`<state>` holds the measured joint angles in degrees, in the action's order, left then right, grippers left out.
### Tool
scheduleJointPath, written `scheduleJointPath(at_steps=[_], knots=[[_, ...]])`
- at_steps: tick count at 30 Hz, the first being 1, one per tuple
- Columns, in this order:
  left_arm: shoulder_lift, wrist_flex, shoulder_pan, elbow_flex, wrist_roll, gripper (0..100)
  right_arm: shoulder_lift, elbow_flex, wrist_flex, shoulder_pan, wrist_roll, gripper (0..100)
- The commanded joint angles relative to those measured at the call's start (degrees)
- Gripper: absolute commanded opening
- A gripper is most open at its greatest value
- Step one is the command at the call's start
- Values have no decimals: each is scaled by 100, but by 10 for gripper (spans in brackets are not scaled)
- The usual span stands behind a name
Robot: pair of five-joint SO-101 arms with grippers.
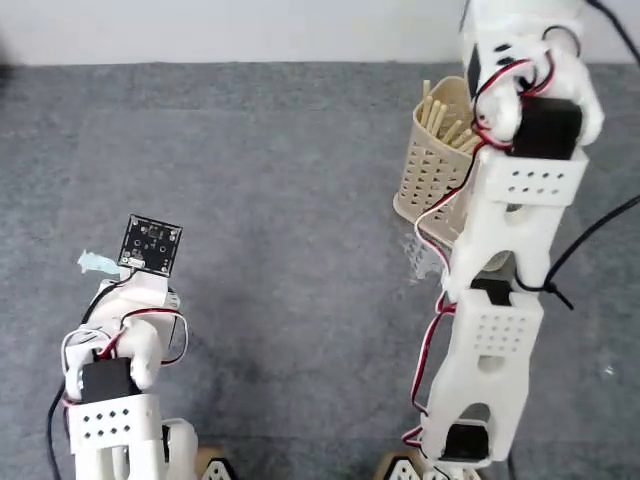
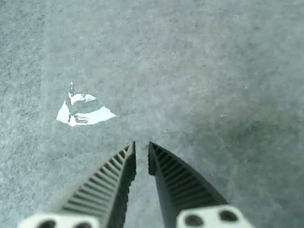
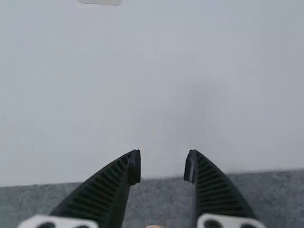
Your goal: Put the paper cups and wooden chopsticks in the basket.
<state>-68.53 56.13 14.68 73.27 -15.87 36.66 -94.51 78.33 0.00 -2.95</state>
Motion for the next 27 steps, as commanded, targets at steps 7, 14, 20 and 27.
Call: scheduleJointPath(at_steps=[7,14,20,27], knots=[[-132,-88,0,-22,53,43,-1543,-176,2431,-593,-35,22],[-132,-88,9,-22,352,43,-1648,-149,2475,-101,-62,8],[-132,-105,9,-22,554,43,-2053,475,2501,259,-53,7],[-132,-114,-26,-13,563,43,-4382,4369,2457,84,-79,8]])
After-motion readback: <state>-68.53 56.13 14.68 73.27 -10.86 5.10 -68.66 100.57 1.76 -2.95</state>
